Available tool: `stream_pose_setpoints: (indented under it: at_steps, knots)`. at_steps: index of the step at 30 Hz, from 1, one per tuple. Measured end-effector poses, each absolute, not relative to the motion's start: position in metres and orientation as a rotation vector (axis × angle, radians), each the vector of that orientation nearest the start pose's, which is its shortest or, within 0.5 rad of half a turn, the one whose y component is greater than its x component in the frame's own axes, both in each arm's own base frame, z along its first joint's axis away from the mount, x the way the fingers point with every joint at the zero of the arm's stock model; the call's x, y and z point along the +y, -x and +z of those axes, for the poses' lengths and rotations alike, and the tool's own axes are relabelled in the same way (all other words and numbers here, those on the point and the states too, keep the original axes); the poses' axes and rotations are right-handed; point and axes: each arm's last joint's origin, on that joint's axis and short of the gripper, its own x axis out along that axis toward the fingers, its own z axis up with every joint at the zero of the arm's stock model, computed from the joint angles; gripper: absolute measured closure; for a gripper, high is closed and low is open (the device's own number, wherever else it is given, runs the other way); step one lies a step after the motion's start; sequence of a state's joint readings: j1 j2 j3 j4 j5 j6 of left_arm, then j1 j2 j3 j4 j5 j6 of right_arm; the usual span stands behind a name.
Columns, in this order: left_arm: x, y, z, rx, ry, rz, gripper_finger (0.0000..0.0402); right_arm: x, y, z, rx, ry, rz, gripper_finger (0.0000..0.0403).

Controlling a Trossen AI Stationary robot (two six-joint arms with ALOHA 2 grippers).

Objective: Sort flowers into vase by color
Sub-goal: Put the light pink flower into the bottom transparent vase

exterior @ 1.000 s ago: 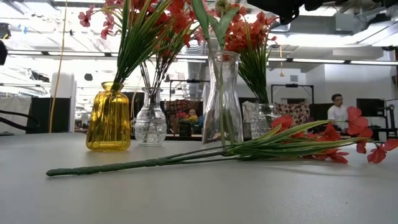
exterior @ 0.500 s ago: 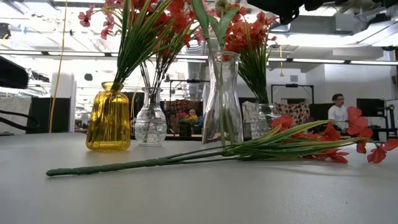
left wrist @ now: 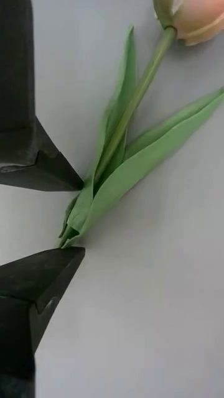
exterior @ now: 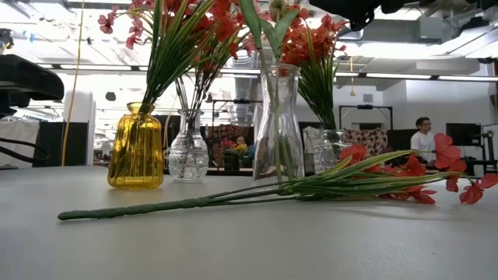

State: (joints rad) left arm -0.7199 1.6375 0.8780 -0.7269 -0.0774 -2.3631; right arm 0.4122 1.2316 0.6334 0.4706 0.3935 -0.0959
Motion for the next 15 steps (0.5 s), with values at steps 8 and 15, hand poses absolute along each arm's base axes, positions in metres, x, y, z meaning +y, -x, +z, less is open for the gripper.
stream_pose_setpoints:
  at_steps: [8,15]
  knots:
    - [-0.1686,-0.2039,0.1454,1.121,1.295,1.161,0.0260,0.0948,-0.2446,0.2520,0.117,0.145,0.024,0.0173]
    - [-0.1695,-0.2029,0.1454,1.156,1.266,1.137,0.0298,0.0948,-0.2446,0.2519,0.117,0.145,0.024,0.0173]
